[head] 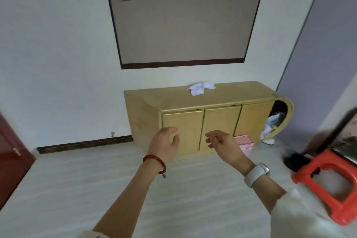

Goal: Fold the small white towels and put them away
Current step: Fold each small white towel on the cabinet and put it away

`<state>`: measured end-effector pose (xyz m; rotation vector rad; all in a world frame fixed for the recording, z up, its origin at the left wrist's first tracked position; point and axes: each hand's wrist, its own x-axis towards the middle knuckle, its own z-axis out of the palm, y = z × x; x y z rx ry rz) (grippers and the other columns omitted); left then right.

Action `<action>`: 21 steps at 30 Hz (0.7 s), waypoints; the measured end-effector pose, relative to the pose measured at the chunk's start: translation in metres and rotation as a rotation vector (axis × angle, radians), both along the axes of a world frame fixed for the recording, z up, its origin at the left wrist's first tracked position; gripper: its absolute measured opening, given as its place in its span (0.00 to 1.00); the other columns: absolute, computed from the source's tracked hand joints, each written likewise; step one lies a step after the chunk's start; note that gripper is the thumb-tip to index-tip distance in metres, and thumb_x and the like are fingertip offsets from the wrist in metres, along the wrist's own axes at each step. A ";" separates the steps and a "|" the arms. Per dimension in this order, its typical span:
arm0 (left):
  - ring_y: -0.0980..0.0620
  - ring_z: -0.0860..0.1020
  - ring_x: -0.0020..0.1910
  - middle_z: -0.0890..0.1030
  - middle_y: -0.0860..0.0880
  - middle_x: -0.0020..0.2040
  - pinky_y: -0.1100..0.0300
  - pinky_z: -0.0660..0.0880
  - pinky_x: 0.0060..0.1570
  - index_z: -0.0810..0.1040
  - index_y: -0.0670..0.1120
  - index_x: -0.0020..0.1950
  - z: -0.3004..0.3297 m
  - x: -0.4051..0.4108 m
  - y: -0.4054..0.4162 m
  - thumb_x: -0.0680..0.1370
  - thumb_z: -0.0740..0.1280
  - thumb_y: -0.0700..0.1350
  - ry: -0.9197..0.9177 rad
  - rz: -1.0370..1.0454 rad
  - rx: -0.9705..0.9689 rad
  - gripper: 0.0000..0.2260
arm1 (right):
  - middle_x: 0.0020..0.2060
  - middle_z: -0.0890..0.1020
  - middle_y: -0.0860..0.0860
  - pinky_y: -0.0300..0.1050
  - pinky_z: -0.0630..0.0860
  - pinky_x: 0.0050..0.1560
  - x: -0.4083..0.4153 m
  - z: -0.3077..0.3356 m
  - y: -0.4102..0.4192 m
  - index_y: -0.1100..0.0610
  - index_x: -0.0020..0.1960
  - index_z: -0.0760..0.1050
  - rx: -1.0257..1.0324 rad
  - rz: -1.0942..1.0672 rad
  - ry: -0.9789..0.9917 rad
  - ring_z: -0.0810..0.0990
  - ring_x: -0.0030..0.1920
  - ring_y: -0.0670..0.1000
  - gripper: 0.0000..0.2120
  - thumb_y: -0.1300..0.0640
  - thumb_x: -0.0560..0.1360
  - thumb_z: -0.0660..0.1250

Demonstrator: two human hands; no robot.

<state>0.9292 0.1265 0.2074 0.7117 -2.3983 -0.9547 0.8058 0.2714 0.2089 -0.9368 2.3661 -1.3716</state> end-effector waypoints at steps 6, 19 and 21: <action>0.52 0.75 0.54 0.78 0.48 0.56 0.62 0.70 0.54 0.77 0.45 0.57 0.005 -0.192 -0.059 0.78 0.62 0.42 0.045 -0.066 0.074 0.10 | 0.40 0.79 0.53 0.29 0.73 0.38 -0.170 0.007 -0.042 0.63 0.53 0.77 0.058 -0.072 -0.029 0.78 0.36 0.47 0.11 0.65 0.78 0.57; 0.51 0.77 0.51 0.79 0.47 0.55 0.65 0.70 0.52 0.78 0.44 0.57 -0.068 -0.523 -0.164 0.77 0.62 0.40 -0.096 -0.069 0.187 0.10 | 0.39 0.80 0.51 0.25 0.71 0.35 -0.505 -0.069 -0.144 0.61 0.52 0.77 0.130 -0.104 -0.117 0.77 0.35 0.43 0.11 0.66 0.77 0.57; 0.51 0.77 0.50 0.80 0.46 0.54 0.67 0.68 0.50 0.78 0.44 0.56 -0.082 -0.568 -0.181 0.76 0.63 0.40 -0.119 -0.009 0.226 0.10 | 0.39 0.79 0.50 0.26 0.71 0.37 -0.556 -0.081 -0.166 0.59 0.51 0.77 0.168 -0.080 -0.120 0.77 0.36 0.44 0.11 0.66 0.76 0.58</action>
